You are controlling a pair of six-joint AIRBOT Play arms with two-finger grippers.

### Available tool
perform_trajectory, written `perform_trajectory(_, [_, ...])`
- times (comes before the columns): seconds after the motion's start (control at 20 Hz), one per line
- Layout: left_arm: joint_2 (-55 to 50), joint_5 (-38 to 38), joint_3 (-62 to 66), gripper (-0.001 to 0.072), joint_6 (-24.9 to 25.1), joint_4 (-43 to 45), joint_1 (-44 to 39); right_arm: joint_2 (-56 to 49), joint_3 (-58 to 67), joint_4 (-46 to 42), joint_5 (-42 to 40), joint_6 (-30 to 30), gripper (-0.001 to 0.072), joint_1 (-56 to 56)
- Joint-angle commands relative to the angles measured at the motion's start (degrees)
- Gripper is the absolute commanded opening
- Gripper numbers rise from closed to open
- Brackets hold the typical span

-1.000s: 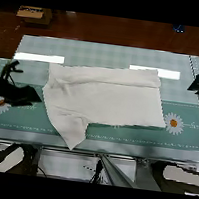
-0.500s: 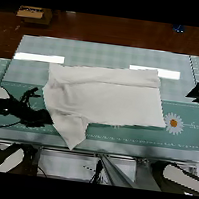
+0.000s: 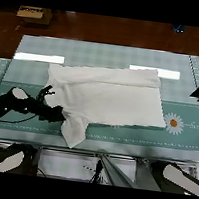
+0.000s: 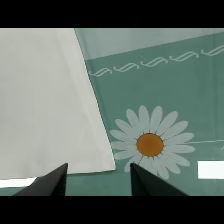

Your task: Fold the shirts.

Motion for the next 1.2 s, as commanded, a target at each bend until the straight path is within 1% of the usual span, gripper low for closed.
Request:
perform_trajectory(0.0, [-1.18,1.46,-0.09,0.0022,1.62,-0.50,-2.84,0.52,-0.68,-4.15,-0.26,-0.50,0.0480,-0.94])
perform_trajectory(0.05, [-1.01,0.79,-0.09,0.0022,1.62,0.31,-2.62,0.50,-2.25,-4.63,-0.31,-0.48,0.0480,-2.78])
perform_trajectory(0.2, [-0.37,-0.26,-0.09,0.0022,1.62,0.68,-1.88,0.52,-9.60,-0.76,-0.68,-0.85,0.0480,-8.35])
perform_trajectory(0.25, [0.35,-0.24,-0.09,0.0022,1.60,0.66,-1.81,0.52,-16.17,2.12,-1.53,-2.45,0.0486,-10.78])
perform_trajectory(0.3, [0.70,-0.28,-0.09,0.0022,1.60,0.63,-1.84,0.52,-20.35,2.71,-2.82,-3.91,0.0523,-11.08])
perform_trajectory(0.35, [1.14,-0.39,-0.09,0.0022,1.62,0.66,-1.84,0.50,-23.91,2.78,-4.59,-5.11,0.0535,-11.02])
perform_trajectory(0.4, [1.68,-0.46,-0.09,0.0022,1.62,0.66,-1.84,0.52,-27.47,3.72,-7.17,-6.10,0.0535,-10.91])
perform_trajectory(0.5, [3.17,-0.44,-0.09,0.0022,1.60,0.66,-1.81,0.52,-32.81,8.79,-11.65,-7.72,0.0535,-10.91])
perform_trajectory(0.55, [3.96,-0.42,-0.09,0.0022,1.60,0.66,-1.81,0.50,-34.86,11.61,-14.16,-8.57,0.0534,-10.91])
perform_trajectory(0.65, [5.01,-0.42,-0.09,0.0022,1.62,0.66,-1.81,0.50,-37.38,12.72,-17.99,-8.70,0.0533,-10.91])
perform_trajectory(0.75, [5.31,-0.42,-0.09,0.0022,1.60,0.63,-1.84,0.50,-39.04,13.64,-19.56,-8.72,0.0533,-10.91])
perform_trajectory(0.85, [5.31,-0.20,-0.09,0.0022,1.62,0.61,-1.81,0.50,-41.09,16.33,-21.05,-8.94,0.0527,-10.91])
perform_trajectory(0.9, [5.31,-0.17,-0.09,0.0022,1.62,0.63,-1.84,0.50,-42.05,17.84,-21.84,-9.46,0.0462,-10.91])
perform_trajectory(1.0, [5.31,-0.09,-0.07,0.0022,1.64,0.63,-1.84,0.50,-42.93,20.11,-22.53,-10.78,0.0252,-10.91])
perform_trajectory(1.1, [5.33,0.02,0.37,0.0022,1.77,0.63,-1.81,0.52,-42.34,23.19,-21.24,-14.05,0.0047,-10.91])
perform_trajectory(1.15, [5.57,-0.02,0.94,0.0022,1.84,0.63,-1.81,0.52,-41.59,24.04,-19.85,-15.10,0.0022,-10.91])
